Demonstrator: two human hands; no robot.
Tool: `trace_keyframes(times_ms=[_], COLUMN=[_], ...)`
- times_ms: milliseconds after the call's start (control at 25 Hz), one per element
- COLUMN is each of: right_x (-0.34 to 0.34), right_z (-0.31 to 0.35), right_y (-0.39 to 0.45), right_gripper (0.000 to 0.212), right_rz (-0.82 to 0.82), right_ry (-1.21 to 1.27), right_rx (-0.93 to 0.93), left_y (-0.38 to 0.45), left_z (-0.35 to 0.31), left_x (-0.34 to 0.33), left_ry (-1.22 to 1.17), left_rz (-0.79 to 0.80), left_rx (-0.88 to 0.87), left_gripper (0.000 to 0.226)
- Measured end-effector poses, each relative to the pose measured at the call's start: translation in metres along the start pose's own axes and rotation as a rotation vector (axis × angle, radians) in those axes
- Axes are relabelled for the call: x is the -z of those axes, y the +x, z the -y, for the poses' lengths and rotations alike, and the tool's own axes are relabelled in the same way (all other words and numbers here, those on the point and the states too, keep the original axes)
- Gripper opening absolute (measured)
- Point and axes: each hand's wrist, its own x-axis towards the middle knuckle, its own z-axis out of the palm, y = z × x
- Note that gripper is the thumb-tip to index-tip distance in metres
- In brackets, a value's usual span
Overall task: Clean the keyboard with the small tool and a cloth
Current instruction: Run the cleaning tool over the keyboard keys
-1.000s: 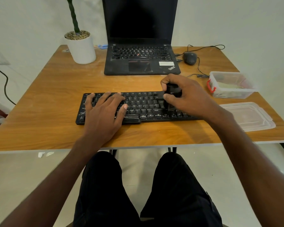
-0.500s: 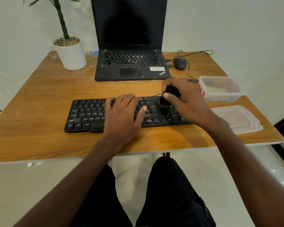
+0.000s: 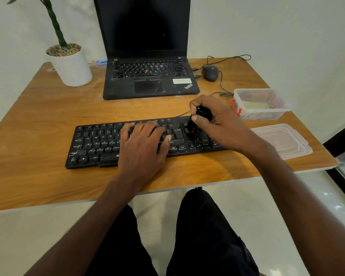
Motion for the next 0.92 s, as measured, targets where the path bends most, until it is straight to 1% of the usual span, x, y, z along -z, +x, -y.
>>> trace_keyframes(times_ms=[80, 200, 240, 320, 440, 480, 520, 640, 680, 720, 760, 840, 880, 920], right_x=[0.015, 0.040, 0.044, 0.042, 0.035, 0.035, 0.036, 0.046, 0.048, 0.048, 0.046, 0.040, 0.039, 0.040], right_z=[-0.001, -0.009, -0.011, -0.009, -0.001, 0.001, -0.002, -0.011, -0.013, -0.014, -0.013, -0.006, -0.004, -0.004], right_y=[-0.002, -0.007, -0.008, -0.007, -0.006, -0.007, -0.007, -0.010, -0.010, -0.009, -0.008, -0.008, -0.009, -0.010], right_gripper=[0.015, 0.013, 0.013, 0.013, 0.010, 0.010, 0.011, 0.012, 0.012, 0.012, 0.011, 0.010, 0.011, 0.014], right_rz=[0.022, -0.084, -0.113, -0.136, -0.060, -0.040, -0.049, -0.131, -0.144, -0.144, -0.127, -0.020, 0.045, 0.087], right_ry=[-0.066, -0.312, -0.346, -0.282, 0.035, 0.057, -0.009, -0.436, -0.474, -0.431, -0.313, -0.032, 0.022, 0.009], right_rx=[-0.066, -0.212, -0.246, -0.234, -0.242, -0.260, -0.281, -0.301, -0.287, -0.264, -0.232, -0.187, -0.160, -0.135], left_y=[0.000, 0.000, 0.000, 0.001, 0.001, 0.001, 0.001, 0.001, 0.001, 0.002, 0.001, 0.001, 0.000, 0.000], left_z=[0.000, -0.001, -0.001, -0.001, -0.002, -0.001, -0.001, -0.002, -0.002, -0.002, -0.001, -0.001, -0.001, 0.000], left_x=[0.001, 0.000, 0.000, -0.001, -0.002, -0.002, -0.002, -0.002, -0.002, -0.002, -0.002, -0.003, -0.003, -0.003], left_ry=[0.000, -0.001, 0.006, 0.014, 0.021, 0.025, 0.027, 0.039, 0.041, 0.040, 0.039, 0.035, 0.034, 0.034], left_rz=[0.006, 0.003, -0.001, -0.002, -0.011, -0.015, -0.019, -0.027, -0.026, -0.023, -0.021, -0.022, -0.022, -0.020], left_rx=[0.003, -0.004, -0.005, -0.004, -0.008, -0.011, -0.014, -0.016, -0.016, -0.015, -0.011, -0.008, -0.008, -0.007], left_gripper=[0.041, 0.040, 0.040, 0.040, 0.041, 0.041, 0.040, 0.040, 0.040, 0.040, 0.040, 0.040, 0.040, 0.040])
